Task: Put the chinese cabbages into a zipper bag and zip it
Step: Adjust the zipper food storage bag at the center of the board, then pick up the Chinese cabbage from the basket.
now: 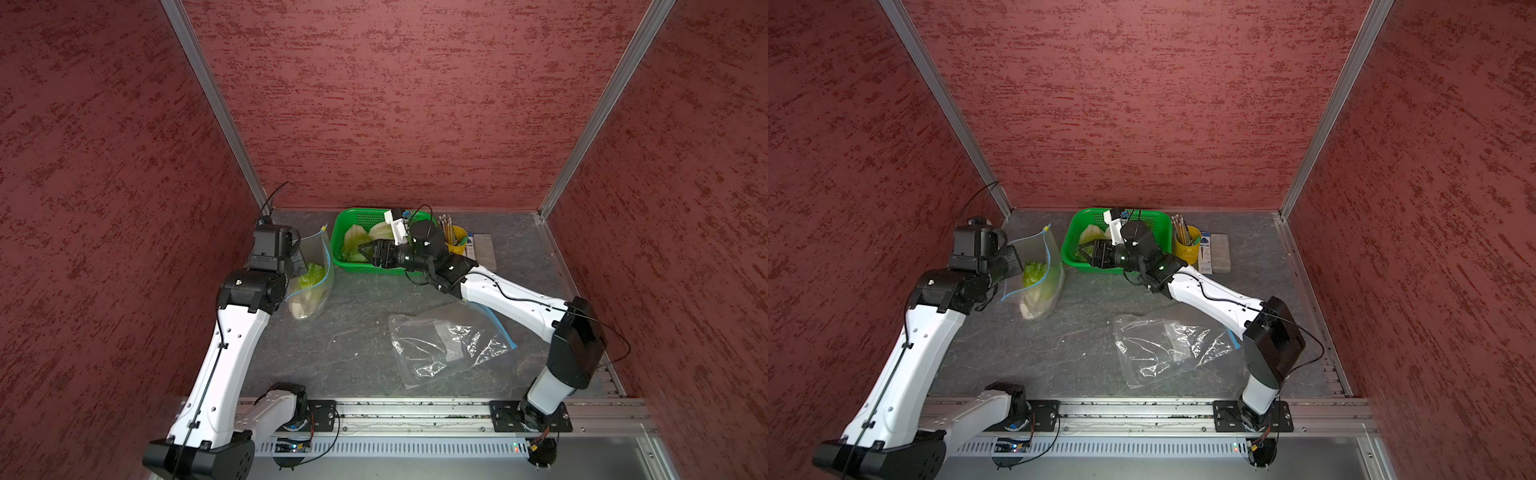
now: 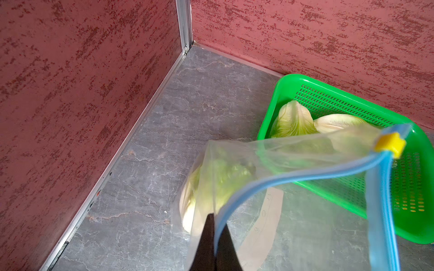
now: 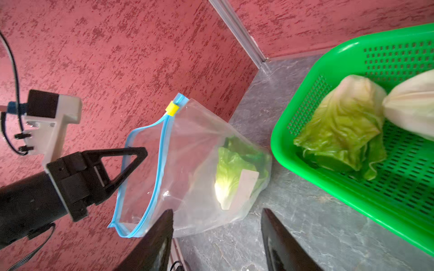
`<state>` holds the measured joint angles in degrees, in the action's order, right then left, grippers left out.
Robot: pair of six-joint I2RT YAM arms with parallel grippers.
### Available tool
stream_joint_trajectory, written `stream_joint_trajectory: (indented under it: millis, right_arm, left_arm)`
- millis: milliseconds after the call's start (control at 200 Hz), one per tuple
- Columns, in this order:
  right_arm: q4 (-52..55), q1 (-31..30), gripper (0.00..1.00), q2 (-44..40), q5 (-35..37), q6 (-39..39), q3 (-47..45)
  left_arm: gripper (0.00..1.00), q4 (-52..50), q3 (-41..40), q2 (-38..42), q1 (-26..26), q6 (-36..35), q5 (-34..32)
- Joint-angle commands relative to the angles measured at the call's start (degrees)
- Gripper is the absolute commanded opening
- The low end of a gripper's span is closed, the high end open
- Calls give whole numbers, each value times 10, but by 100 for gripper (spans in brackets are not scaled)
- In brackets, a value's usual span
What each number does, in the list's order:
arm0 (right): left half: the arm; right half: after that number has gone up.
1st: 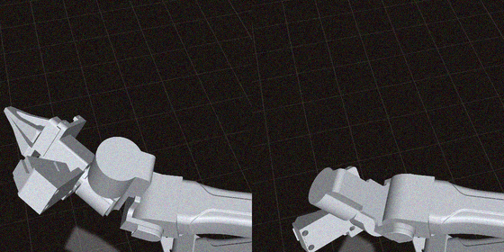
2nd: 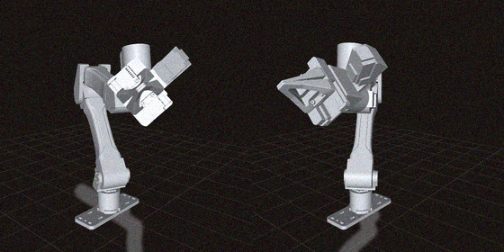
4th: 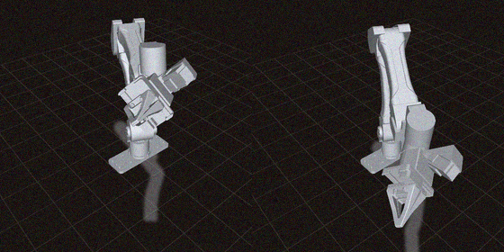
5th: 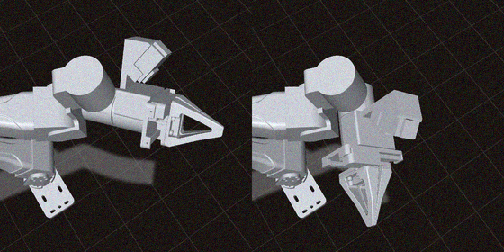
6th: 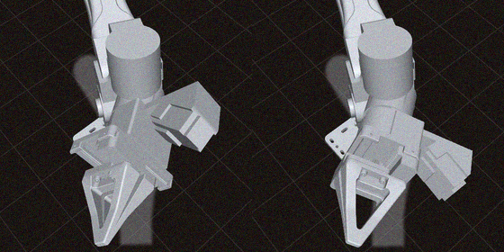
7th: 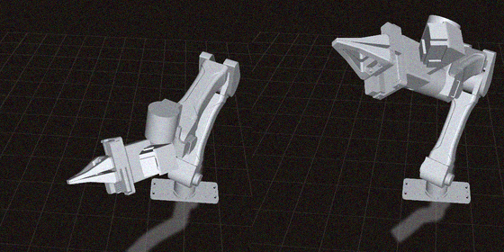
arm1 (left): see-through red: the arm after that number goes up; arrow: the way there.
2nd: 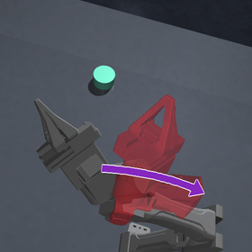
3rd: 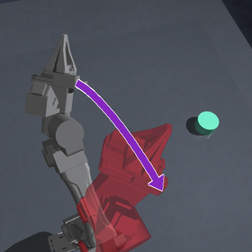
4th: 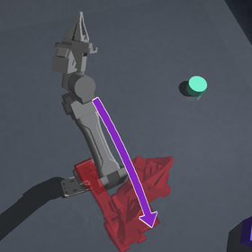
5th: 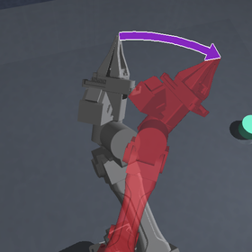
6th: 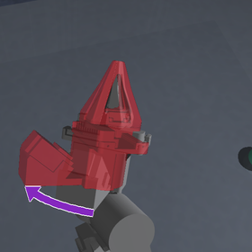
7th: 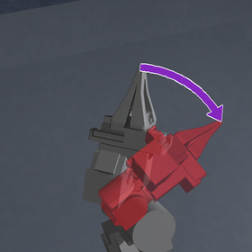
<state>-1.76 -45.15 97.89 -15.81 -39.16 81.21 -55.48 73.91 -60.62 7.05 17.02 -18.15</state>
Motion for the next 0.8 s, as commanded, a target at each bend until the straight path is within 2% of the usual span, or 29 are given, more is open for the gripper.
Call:
stream_joint_trajectory:
  millis: [0,110,215,316,621,796]
  right_arm:
    - [5,15,66,28,33,-10,18]
    - [12,23,69,57,33,-14,37]
    - [35,26,71,92,38,-11,72]
    - [44,34,72,113,49,-11,92]
    - [55,90,74,146,78,5,107]
    - [91,119,76,172,110,44,141]
  left_arm:
    - [0,24,-12,8,4,-18,41]
    - [0,38,-35,5,32,-1,57]
    - [0,54,-50,-2,79,12,47]
    - [0,64,-60,-12,100,24,49]
    - [0,119,-108,-2,108,58,93]
    - [0,138,-126,5,116,77,104]
